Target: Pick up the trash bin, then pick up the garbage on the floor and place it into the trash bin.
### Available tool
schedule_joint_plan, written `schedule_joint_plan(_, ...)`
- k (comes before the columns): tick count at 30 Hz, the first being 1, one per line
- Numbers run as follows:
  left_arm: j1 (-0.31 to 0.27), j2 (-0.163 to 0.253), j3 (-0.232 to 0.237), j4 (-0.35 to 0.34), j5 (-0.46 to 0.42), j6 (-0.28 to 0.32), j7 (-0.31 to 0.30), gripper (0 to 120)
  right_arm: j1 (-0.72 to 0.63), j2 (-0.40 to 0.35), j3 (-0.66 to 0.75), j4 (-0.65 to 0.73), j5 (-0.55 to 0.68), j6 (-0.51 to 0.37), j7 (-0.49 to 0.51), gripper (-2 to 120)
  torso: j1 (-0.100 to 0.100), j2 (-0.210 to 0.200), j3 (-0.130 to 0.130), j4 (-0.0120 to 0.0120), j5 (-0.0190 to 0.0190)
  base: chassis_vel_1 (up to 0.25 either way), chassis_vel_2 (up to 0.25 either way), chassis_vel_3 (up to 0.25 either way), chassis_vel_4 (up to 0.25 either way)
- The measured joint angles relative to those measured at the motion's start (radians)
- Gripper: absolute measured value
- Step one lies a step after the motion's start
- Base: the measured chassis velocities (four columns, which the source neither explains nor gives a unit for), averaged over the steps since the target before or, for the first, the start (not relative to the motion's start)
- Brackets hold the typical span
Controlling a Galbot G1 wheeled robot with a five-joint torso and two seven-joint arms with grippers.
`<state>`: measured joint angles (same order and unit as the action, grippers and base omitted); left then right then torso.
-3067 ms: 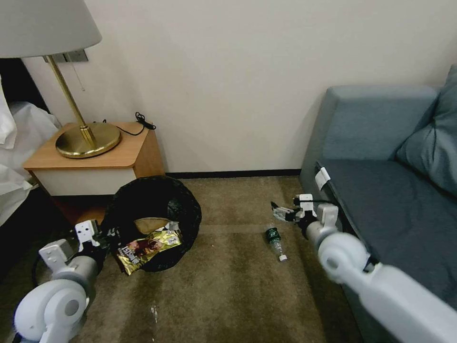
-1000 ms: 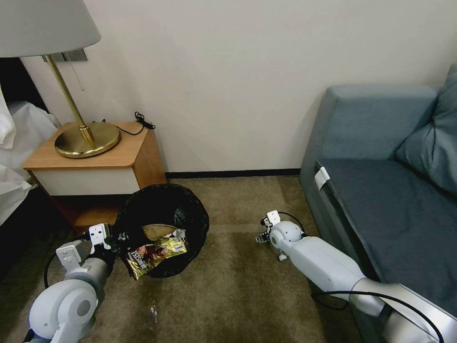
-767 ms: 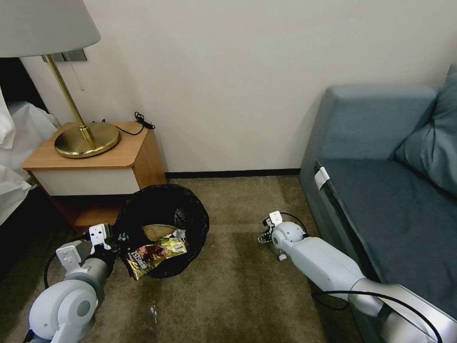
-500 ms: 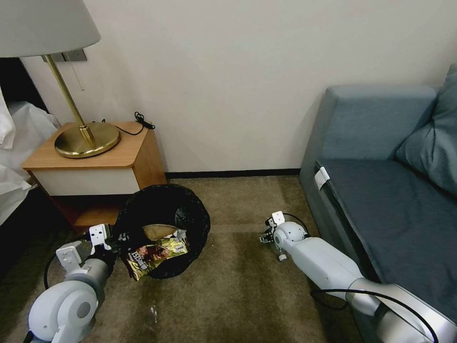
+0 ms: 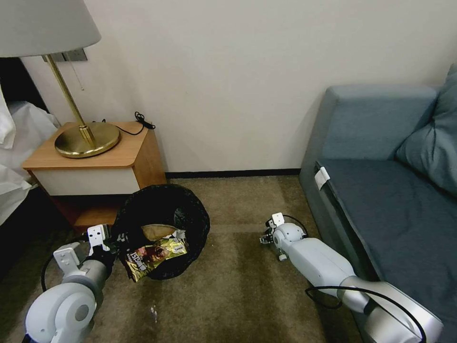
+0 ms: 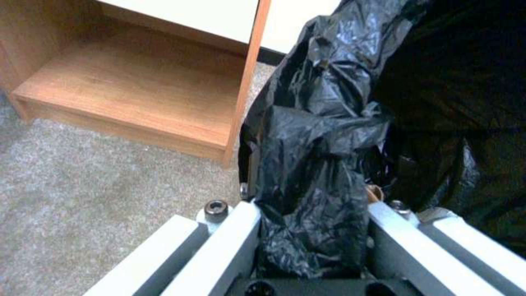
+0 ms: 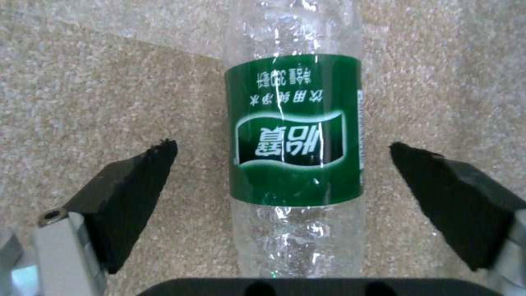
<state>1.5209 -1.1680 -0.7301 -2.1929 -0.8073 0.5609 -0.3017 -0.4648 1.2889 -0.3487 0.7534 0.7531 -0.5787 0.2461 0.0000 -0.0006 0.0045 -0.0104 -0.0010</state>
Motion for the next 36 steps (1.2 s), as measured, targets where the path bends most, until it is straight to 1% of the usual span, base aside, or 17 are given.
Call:
schedule_joint_plan(4,0.0,0.003,-0.002,-0.002,-0.002,0.0,0.0,0,0.0,0.002,0.001,-0.006,0.0,0.003,-0.001,93,0.0,0.0,0.0,0.0,-0.0001,0.0,0.0,0.0,0.0)
schedule_joint_plan(5,0.0,0.005,-0.002,-0.004,-0.003,0.0,0.0,0,0.0,0.005,0.001,-0.012,0.001,0.005,-0.001,85,0.0,0.0,0.0,0.0,0.0,0.0,0.0,0.0,0.0)
schedule_joint_plan(8,-0.001,0.006,-0.002,-0.005,-0.004,0.0,0.0,0,0.001,0.008,0.003,-0.02,0.004,0.006,-0.001,79,0.0,0.0,0.0,0.0,-0.0001,0.0,0.0,0.0,0.0)
schedule_joint_plan(10,-0.002,0.006,-0.002,-0.005,-0.004,0.0,0.0,0,0.002,0.012,0.007,-0.024,0.01,0.008,0.0,65,0.0,0.0,0.0,0.0,0.0,0.0,0.0,0.0,0.0)
schedule_joint_plan(11,-0.002,0.006,-0.002,-0.005,-0.004,0.0,0.0,0,0.002,0.012,0.007,-0.024,0.01,0.008,0.0,65,0.0,0.0,0.0,0.0,0.0,0.0,0.0,0.0,0.0)
schedule_joint_plan(14,-0.003,0.006,-0.001,-0.005,-0.004,-0.001,0.0,0,0.001,0.013,0.008,-0.022,0.012,0.012,0.001,55,0.0,0.0,0.0,0.0,-0.0001,0.0,0.0,0.0,0.0)
schedule_joint_plan(16,-0.002,0.008,-0.001,-0.005,-0.005,-0.001,0.0,0,-0.004,0.013,0.009,-0.022,0.014,0.014,0.0,43,0.0,0.0,0.0,-0.0001,-0.0001,0.0,0.0,0.0,0.0)
schedule_joint_plan(17,-0.002,0.008,-0.001,-0.005,-0.005,-0.001,0.0,0,-0.004,0.013,0.009,-0.022,0.014,0.014,0.0,43,0.0,0.0,0.0,-0.0001,-0.0001,0.0,0.0,0.0,0.0)
schedule_joint_plan(19,-0.001,0.011,-0.005,-0.005,-0.008,-0.001,0.0,0,-0.008,0.013,0.012,-0.022,0.013,0.02,-0.005,33,0.0,0.0,0.0,0.0,-0.0002,0.0,0.0,0.0,0.0)
schedule_joint_plan(20,-0.001,0.011,-0.005,-0.005,-0.008,-0.001,0.0,0,-0.008,0.013,0.012,-0.022,0.013,0.02,-0.005,33,0.0,0.0,0.0,0.0,-0.0002,0.0,0.0,0.0,0.0)
schedule_joint_plan(22,0.001,0.011,-0.007,-0.009,-0.009,-0.002,0.0,0,-0.013,0.012,0.019,-0.021,0.011,0.026,-0.01,25,0.0,0.0,0.0,0.0,-0.0002,0.0,0.0,0.0,0.0)
schedule_joint_plan(27,0.005,0.005,-0.006,-0.011,-0.006,-0.003,0.0,0,-0.019,0.001,0.063,0.001,0.024,0.043,-0.011,17,0.0,0.0,0.0,0.0,0.0004,0.0,0.0,0.0,0.0)
schedule_joint_plan(30,0.005,0.004,-0.005,-0.011,-0.005,-0.004,-0.001,0,-0.019,-0.023,0.096,0.06,0.061,0.062,-0.004,16,0.0,0.0,0.0,-0.0001,0.0004,0.0,0.0,0.0,0.0)
schedule_joint_plan(32,0.006,0.002,-0.004,-0.012,-0.004,-0.004,-0.001,0,-0.019,-0.105,0.158,0.223,0.113,0.124,0.007,16,0.0,0.0,0.0,0.0004,0.0003,0.0,0.0,0.0,0.0)
schedule_joint_plan(33,0.006,0.002,-0.004,-0.012,-0.004,-0.004,-0.001,0,-0.019,-0.105,0.158,0.223,0.113,0.124,0.007,16,0.0,0.0,0.0,0.0004,0.0003,0.0,0.0,0.0,0.0)
schedule_joint_plan(35,0.009,0.0,-0.005,-0.014,-0.001,-0.005,0.0,0,-0.033,-0.184,0.254,0.38,0.078,0.21,0.022,16,0.0,0.0,0.0,-0.0001,0.0001,0.0,0.0,0.0,0.0)
schedule_joint_plan(36,0.009,0.0,-0.005,-0.014,-0.001,-0.005,0.0,0,-0.033,-0.184,0.254,0.38,0.078,0.21,0.022,16,0.0,0.0,0.0,-0.0001,0.0001,0.0,0.0,0.0,0.0)
